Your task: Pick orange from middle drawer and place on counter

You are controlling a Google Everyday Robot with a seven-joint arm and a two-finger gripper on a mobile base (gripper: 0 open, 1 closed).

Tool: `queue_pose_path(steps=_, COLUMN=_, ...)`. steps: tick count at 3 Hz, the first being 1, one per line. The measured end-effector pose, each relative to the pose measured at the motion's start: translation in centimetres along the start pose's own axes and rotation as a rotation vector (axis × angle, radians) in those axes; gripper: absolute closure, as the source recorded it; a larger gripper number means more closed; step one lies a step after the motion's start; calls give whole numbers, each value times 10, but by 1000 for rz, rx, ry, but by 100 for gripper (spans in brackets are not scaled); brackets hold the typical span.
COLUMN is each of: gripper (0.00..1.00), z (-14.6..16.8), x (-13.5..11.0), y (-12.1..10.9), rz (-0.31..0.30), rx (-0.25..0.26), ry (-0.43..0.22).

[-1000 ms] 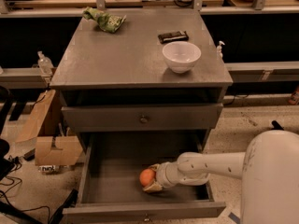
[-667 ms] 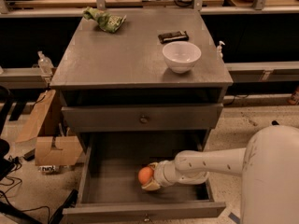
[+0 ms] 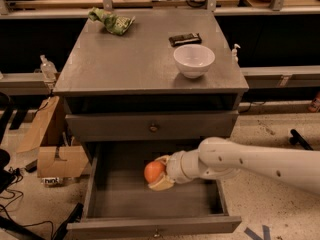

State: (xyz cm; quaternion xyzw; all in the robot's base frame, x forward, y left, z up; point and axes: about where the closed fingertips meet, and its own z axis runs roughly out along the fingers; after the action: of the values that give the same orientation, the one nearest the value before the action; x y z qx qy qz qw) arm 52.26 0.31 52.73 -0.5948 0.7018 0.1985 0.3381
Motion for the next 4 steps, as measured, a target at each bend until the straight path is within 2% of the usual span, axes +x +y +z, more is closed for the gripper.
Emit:
queue_pose_path(steps=1, gripper=100, z=-58, x=-65, y=-23, rz=-9, rx=-17, ry=-55)
queue_pose_path(steps=2, gripper=100, z=-99, x=-121, y=-48, rz=-10, rx=-58, ry=-86)
queue_pose_path(steps=3, gripper=100, z=-134, x=-176, y=-64, rz=-16, rx=-108, ry=-114)
queue_pose_path(steps=4, gripper=100, z=-174, x=-223, y=-76, rz=-33, rx=-126, ry=-143)
